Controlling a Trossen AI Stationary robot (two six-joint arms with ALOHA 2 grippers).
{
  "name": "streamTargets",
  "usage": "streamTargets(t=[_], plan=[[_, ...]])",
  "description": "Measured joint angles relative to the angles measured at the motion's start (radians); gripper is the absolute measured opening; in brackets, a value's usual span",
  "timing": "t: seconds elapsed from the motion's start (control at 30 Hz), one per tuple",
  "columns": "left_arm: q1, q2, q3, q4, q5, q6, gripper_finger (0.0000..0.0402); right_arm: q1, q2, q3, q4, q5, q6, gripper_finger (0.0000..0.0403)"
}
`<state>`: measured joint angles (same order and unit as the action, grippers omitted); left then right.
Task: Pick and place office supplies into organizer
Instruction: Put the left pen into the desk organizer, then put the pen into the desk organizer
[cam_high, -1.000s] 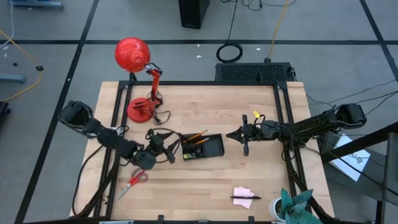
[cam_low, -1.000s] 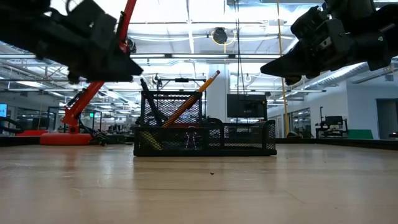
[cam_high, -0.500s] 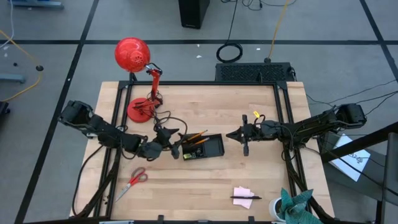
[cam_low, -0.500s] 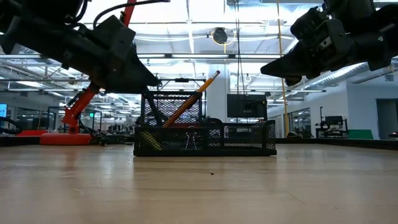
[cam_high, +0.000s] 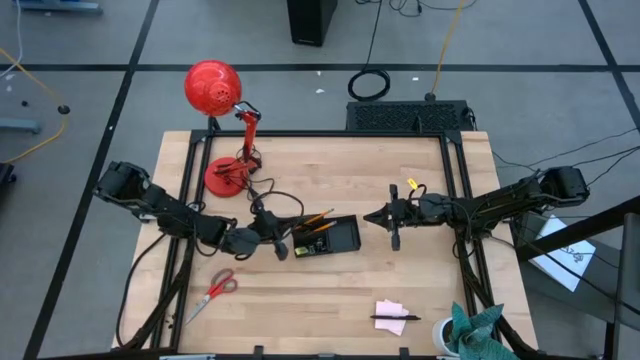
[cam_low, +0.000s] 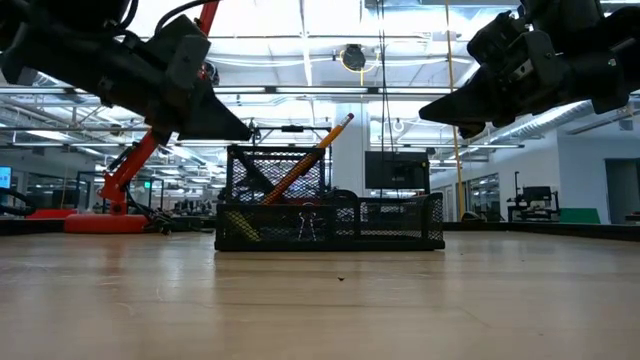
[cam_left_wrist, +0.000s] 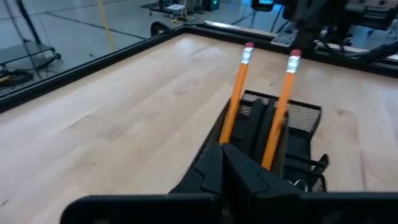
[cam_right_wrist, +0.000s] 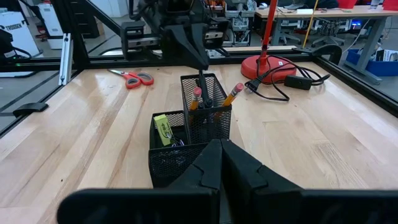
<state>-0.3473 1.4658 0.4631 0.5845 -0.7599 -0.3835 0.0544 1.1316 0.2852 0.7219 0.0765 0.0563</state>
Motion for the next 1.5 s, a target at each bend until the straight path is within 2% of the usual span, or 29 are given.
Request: streamTargets(t=[0.33,0.47,0.6,0.77,0.9,1.0,1.07,1.2,1.33,1.5], plan=[[-0.007,0.000,0.046,0.020,0.004,0.067,0.0006,0.000,0.000,0.000,0.000,0.000,0.000,0.0004],[-0.041,0.000,0.056,0.020,0.064,0.080,0.0038,0.000,0.000,0.000,0.000,0.000,0.000,0.0004],[-0.067,0.000,0.056,-0.009,0.075,0.094,0.0065,0.000,0.000,0.000,0.000,0.000,0.000,0.0004],[-0.117,0.000,0.088,-0.040,0.163,0.099,0.0073,0.000,0.000,0.000,-0.001,0.000,0.010,0.0004],[-0.170,0.031,0.225,-0.236,0.210,0.112,0.0074,0.000,0.000,0.000,-0.001,0.000,0.008,0.0004],[-0.205,0.104,0.371,-0.399,0.214,0.134,0.0074,0.000,0.000,0.000,0.000,-0.001,0.004,0.0004],[-0.212,0.181,0.484,-0.449,0.235,0.163,0.0074,0.000,0.000,0.000,-0.001,-0.014,-0.008,0.0004],[-0.212,0.357,0.683,-0.508,0.335,0.247,0.0074,0.000,0.000,0.001,-0.003,-0.124,-0.025,0.0004],[-0.210,0.499,0.844,-0.511,0.378,0.304,0.0077,0.000,0.000,0.001,-0.003,-0.259,-0.036,0.0004],[-0.187,0.605,0.971,-0.539,0.449,0.369,0.0114,0.000,-0.005,0.001,-0.017,-0.428,-0.034,0.0004]])
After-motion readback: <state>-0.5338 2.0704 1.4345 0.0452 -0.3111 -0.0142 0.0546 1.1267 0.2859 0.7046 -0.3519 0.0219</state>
